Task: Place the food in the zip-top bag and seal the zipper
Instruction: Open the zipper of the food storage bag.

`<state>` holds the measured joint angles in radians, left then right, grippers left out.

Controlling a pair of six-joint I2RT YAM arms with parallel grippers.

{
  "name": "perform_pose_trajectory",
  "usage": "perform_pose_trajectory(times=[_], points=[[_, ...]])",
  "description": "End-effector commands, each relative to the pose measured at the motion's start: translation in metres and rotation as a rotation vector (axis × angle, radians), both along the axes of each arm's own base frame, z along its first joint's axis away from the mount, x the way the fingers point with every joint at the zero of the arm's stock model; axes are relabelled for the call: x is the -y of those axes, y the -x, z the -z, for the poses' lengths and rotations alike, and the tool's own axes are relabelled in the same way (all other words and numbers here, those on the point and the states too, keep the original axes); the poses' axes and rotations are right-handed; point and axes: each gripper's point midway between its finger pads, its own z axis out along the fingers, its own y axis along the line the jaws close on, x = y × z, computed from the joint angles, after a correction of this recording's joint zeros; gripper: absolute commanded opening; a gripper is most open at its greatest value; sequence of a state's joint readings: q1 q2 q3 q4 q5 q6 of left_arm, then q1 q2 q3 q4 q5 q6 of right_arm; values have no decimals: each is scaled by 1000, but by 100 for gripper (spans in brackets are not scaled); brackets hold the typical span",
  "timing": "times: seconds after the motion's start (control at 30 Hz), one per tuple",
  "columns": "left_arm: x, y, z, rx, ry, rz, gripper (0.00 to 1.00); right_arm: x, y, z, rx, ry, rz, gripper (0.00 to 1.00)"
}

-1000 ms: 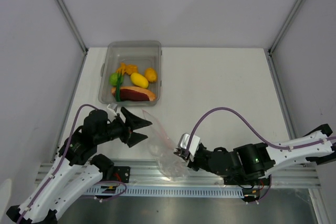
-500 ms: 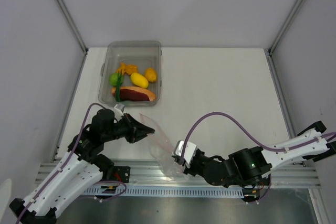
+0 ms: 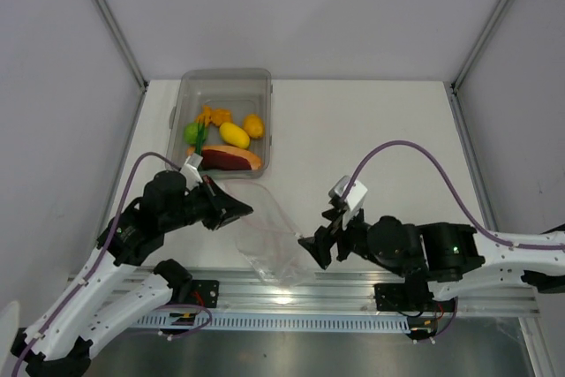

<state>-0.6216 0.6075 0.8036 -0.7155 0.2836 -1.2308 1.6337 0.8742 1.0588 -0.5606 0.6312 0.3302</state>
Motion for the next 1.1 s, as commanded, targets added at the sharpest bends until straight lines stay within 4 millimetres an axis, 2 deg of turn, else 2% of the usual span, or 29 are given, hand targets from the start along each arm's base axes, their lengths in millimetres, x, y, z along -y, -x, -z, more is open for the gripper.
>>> perform_pose_trajectory(times=[0.0, 0.03, 0.07, 0.13, 0.17, 0.2, 0.27, 0.3, 0.33, 0.4, 0.43, 0.5, 0.53, 0.6, 0.63, 0.8, 0.9, 0.93, 1.0, 1.07], points=[[-14, -6, 2, 84, -152, -4, 1, -4, 12, -22, -146, -96, -87, 83], [-13, -5, 0, 93, -153, 6, 1, -6, 10, -25, -159, -98, -93, 84], [-12, -6, 0, 98, -163, 7, 1, -8, 14, -36, -170, -115, -123, 85], [-11, -6, 1, 99, -171, 13, 1, -22, 28, -41, -203, -105, -203, 86], [-11, -6, 2, 107, -182, 11, 1, -26, 32, -53, -212, -126, -228, 86], [-11, -7, 2, 109, -190, 11, 1, -30, 34, -57, -222, -128, -239, 87], [-9, -5, 4, 117, -206, 23, 1, -41, 32, -51, -254, -89, -222, 91], [-8, -4, 3, 121, -206, 30, 1, -45, 29, -59, -258, -91, -216, 91], [-6, -3, 5, 121, -213, 43, 1, -53, 25, -41, -278, -12, -201, 90], [-3, 0, 8, 114, -221, 58, 1, -56, 11, -33, -296, 50, -146, 88], [-3, 1, 10, 111, -226, 64, 1, -66, 6, -18, -322, 103, -120, 86], [0, 5, 12, 108, -226, 77, 1, -73, 0, -17, -340, 130, -102, 84], [1, 6, 13, 107, -229, 82, 1, -81, -1, -7, -355, 162, -92, 84], [4, 9, 13, 105, -223, 94, 0, -86, -8, -6, -376, 169, -62, 84], [5, 10, 13, 107, -218, 97, 1, -89, -11, 2, -382, 193, -46, 83], [5, 14, 15, 111, -223, 115, 0, -85, -30, 21, -376, 267, 64, 80], [4, 16, 16, 113, -218, 117, 1, -80, -32, 31, -380, 300, 79, 70], [3, 16, 17, 115, -217, 119, 1, -79, -33, 34, -376, 307, 85, 58], [3, 18, 18, 118, -212, 126, 1, -72, -36, 38, -371, 311, 113, 49], [6, 22, 21, 125, -202, 156, 0, -67, -37, 44, -371, 317, 126, 31]])
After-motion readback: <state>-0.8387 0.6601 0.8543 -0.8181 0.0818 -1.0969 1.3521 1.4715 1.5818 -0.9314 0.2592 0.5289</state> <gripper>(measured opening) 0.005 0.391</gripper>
